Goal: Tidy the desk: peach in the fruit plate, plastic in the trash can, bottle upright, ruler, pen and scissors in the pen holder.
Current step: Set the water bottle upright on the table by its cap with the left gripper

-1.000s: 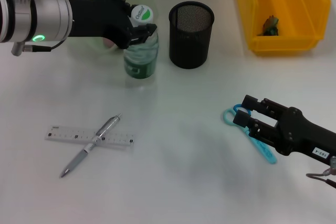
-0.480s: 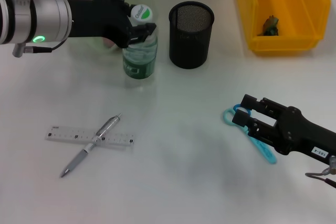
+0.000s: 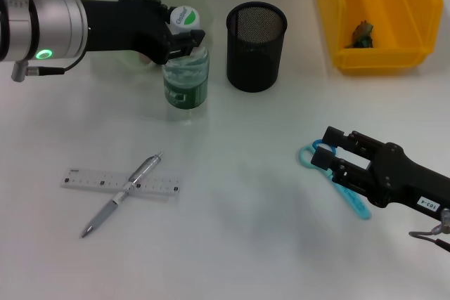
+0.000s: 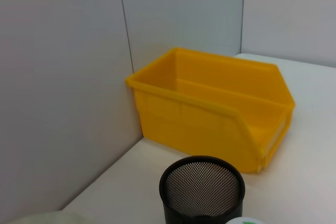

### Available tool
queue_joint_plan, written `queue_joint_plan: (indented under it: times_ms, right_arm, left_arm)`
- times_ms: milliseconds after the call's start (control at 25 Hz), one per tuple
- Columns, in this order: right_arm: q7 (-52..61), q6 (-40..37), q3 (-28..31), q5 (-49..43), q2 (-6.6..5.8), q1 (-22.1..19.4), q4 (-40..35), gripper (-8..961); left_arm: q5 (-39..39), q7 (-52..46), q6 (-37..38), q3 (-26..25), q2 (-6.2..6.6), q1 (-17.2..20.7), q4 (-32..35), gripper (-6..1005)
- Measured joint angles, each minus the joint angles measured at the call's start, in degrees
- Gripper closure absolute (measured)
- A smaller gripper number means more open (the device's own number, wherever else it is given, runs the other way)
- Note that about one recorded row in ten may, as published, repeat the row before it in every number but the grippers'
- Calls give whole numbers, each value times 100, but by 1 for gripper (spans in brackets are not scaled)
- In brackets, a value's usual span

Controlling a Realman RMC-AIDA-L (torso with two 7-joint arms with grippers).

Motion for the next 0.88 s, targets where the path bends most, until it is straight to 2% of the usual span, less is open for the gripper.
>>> queue_joint_plan:
  times_ms: [880]
  right_arm:
    - [0, 70, 3, 1, 0, 71, 79, 340]
  left_arm:
    - [11, 61, -43, -134, -3, 33, -199, 534]
